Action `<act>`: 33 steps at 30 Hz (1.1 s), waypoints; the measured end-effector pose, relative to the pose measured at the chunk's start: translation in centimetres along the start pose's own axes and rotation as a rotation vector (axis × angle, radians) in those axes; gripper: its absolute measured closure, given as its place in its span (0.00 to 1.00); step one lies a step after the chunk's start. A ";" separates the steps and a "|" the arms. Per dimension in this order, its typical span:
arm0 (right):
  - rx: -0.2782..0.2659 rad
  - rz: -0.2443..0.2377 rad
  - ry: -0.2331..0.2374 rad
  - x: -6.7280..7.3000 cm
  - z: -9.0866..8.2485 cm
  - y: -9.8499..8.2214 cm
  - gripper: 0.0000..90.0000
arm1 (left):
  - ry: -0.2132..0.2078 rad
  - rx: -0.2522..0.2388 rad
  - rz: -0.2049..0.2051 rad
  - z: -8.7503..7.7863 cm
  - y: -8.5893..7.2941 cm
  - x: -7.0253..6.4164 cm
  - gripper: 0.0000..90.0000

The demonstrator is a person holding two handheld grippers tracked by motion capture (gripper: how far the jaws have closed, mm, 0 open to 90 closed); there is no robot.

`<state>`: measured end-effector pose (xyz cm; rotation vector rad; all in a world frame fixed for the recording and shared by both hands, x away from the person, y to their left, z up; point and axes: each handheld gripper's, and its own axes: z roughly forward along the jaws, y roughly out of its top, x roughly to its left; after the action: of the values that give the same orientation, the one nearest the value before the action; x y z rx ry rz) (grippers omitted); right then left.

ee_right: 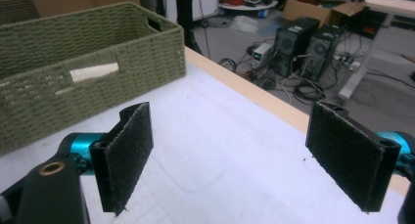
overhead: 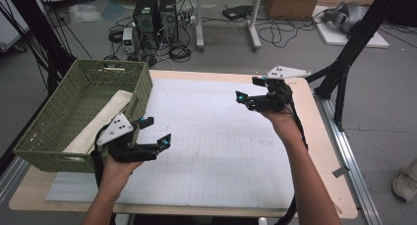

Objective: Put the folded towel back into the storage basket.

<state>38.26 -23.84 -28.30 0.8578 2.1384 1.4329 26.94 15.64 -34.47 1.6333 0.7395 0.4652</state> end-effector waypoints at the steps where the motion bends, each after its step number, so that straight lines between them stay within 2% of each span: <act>1: 0.000 0.005 -0.005 -0.1 -0.3 -0.3 0.18 | -0.004 0.005 0.002 0.3 -0.1 -0.1 0.20; 8: -0.002 0.032 -0.042 -0.8 -2.9 -2.8 0.18 | -0.037 0.019 0.028 2.0 -0.5 -0.4 0.20; 19: -0.022 0.082 -0.097 -1.4 -6.1 -6.8 0.18 | -0.075 0.020 0.034 4.1 -1.6 -0.4 0.20; 26: -0.030 0.084 -0.146 -0.7 -7.5 -9.2 0.18 | -0.091 0.018 0.030 5.1 -2.5 -0.4 0.20; 28: -0.038 0.098 -0.158 -0.4 -7.8 -10.1 0.18 | -0.097 0.028 0.032 5.4 -3.0 -0.4 0.20; 33: -0.046 0.103 -0.243 0.5 -8.9 -12.7 0.18 | -0.112 0.030 0.023 6.1 -3.9 -0.6 0.20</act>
<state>28.86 -32.90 -36.74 1.0791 1.8990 1.3439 29.78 11.14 -39.45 1.6833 0.6472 0.3774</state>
